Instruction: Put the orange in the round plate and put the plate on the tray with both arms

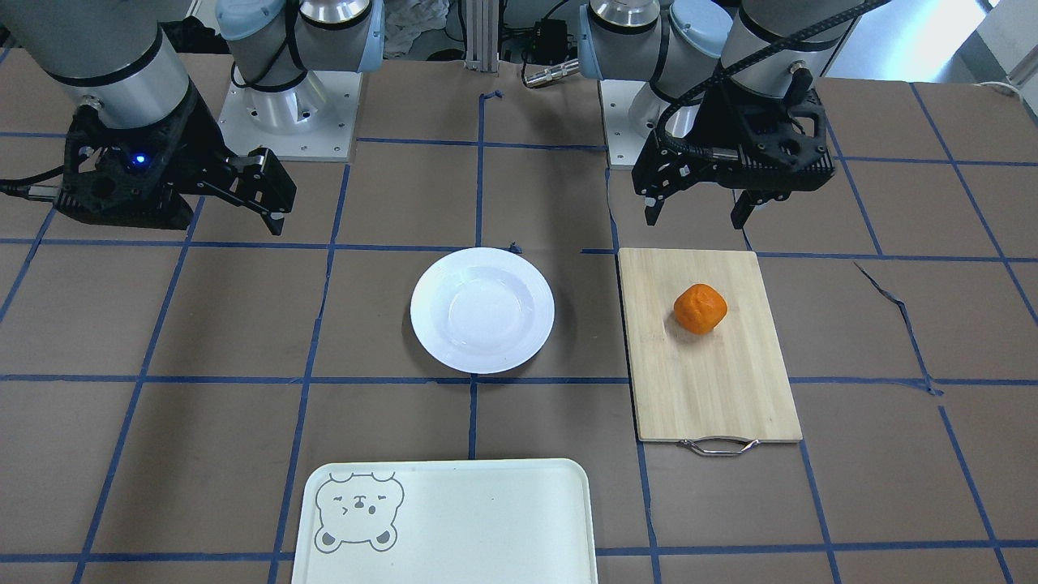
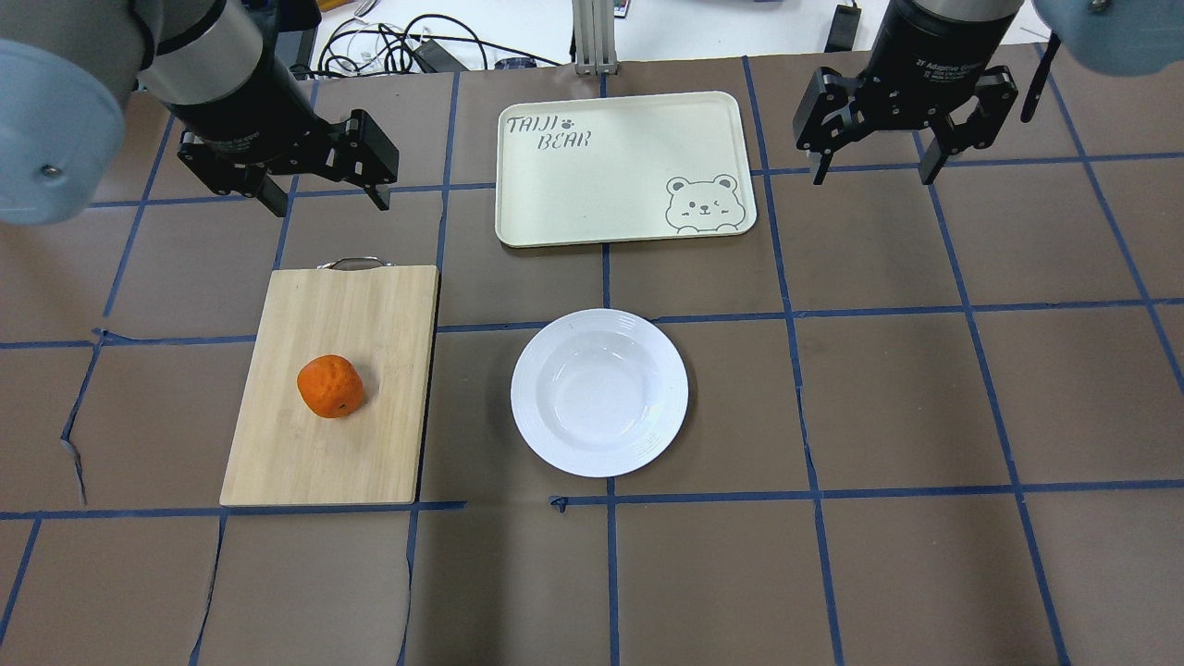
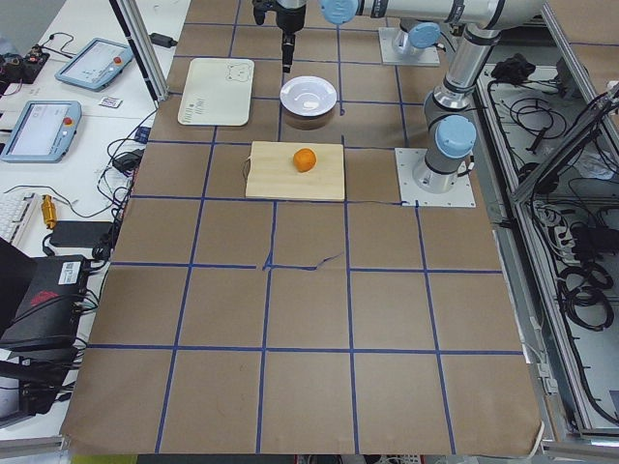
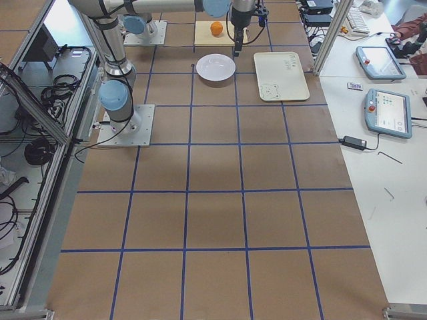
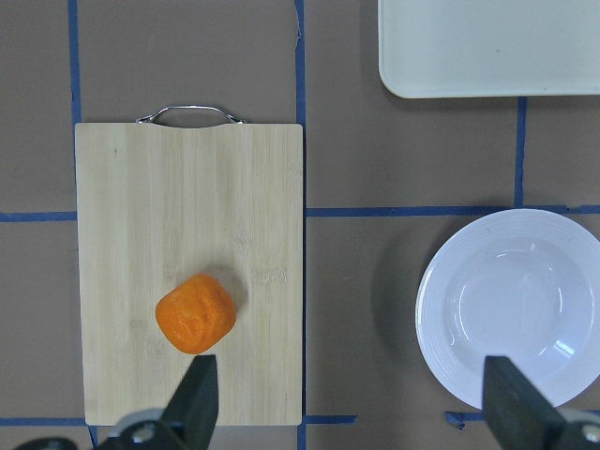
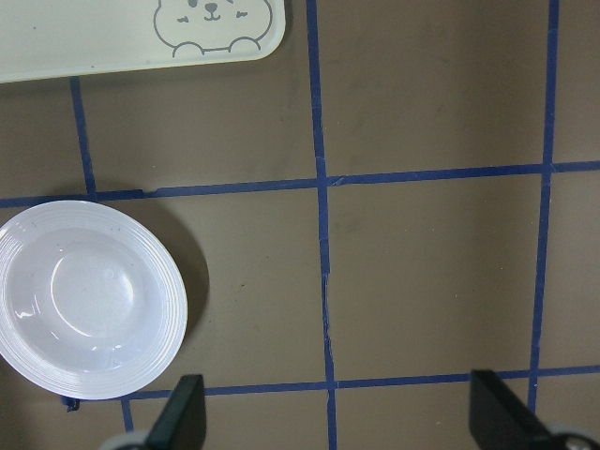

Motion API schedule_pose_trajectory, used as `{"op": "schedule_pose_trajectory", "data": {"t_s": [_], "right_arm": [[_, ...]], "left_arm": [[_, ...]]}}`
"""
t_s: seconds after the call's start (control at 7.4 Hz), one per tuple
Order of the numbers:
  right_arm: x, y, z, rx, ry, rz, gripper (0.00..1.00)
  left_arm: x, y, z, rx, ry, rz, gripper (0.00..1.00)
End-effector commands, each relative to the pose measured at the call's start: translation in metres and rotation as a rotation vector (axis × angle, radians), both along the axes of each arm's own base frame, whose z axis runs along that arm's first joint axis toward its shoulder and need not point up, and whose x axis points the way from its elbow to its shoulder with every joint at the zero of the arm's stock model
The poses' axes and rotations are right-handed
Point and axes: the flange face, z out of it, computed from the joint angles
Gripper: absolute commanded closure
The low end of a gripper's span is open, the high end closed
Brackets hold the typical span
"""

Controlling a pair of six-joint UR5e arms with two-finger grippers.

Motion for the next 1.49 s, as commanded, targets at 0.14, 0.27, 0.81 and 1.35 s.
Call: {"op": "schedule_pose_trajectory", "data": {"t_s": [0.14,0.27,0.81,1.35], "right_arm": [[-0.001,0.0,-0.001,0.004,0.002,-0.002,0.0],[-0.001,0.0,-0.001,0.004,0.0,0.001,0.0],[0.0,0.0,-0.001,0.002,0.0,0.004,0.0],[-0.001,-0.001,0.001,-0.01,-0.002,0.009,0.0]], "left_arm": [[0.008,0.015,-0.009,0.097,-0.01,-0.003,0.0],[0.023,0.012,-0.044,0.174,-0.006,-0.023,0.0],[0.059,0.03,-0.194,0.336,-0.128,-0.375,0.0],[0.07,0.009,-0.276,0.405,-0.186,-0.626,0.0]]}}
